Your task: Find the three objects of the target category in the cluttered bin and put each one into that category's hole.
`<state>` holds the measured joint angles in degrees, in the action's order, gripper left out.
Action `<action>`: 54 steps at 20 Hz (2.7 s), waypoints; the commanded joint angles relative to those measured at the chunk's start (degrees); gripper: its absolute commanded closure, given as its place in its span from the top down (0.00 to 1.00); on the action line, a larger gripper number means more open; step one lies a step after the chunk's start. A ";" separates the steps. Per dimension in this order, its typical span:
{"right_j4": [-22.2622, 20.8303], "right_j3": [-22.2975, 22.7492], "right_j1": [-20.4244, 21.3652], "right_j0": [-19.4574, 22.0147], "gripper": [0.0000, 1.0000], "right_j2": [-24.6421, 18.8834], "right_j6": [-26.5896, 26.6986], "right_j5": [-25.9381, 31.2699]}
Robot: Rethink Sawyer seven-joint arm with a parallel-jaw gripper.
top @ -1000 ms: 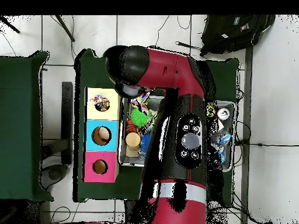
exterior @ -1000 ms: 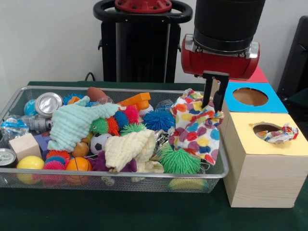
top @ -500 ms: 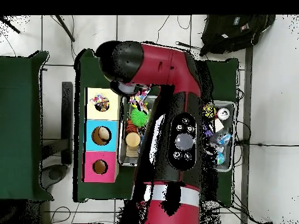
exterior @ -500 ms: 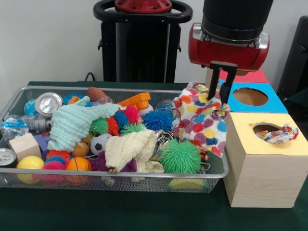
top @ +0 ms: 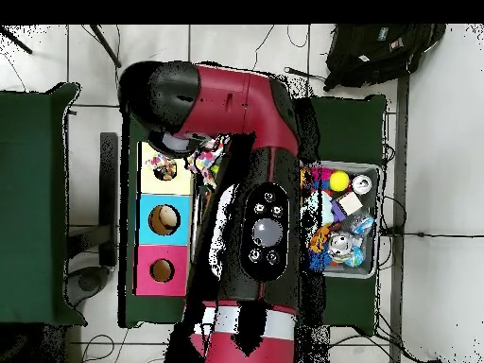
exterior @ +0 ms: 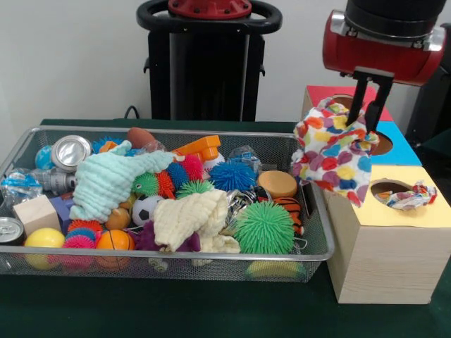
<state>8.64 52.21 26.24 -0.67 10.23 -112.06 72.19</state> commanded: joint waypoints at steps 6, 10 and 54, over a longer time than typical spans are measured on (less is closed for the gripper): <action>1.62 -3.49 -2.10 1.26 0.00 -0.40 -17.58 9.81; 1.75 -4.10 -3.23 2.10 0.00 -1.06 -17.65 8.50; 6.53 12.83 -2.77 -4.13 0.00 1.37 -23.56 -6.13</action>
<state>13.11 56.24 23.04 -6.01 11.96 -119.55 65.36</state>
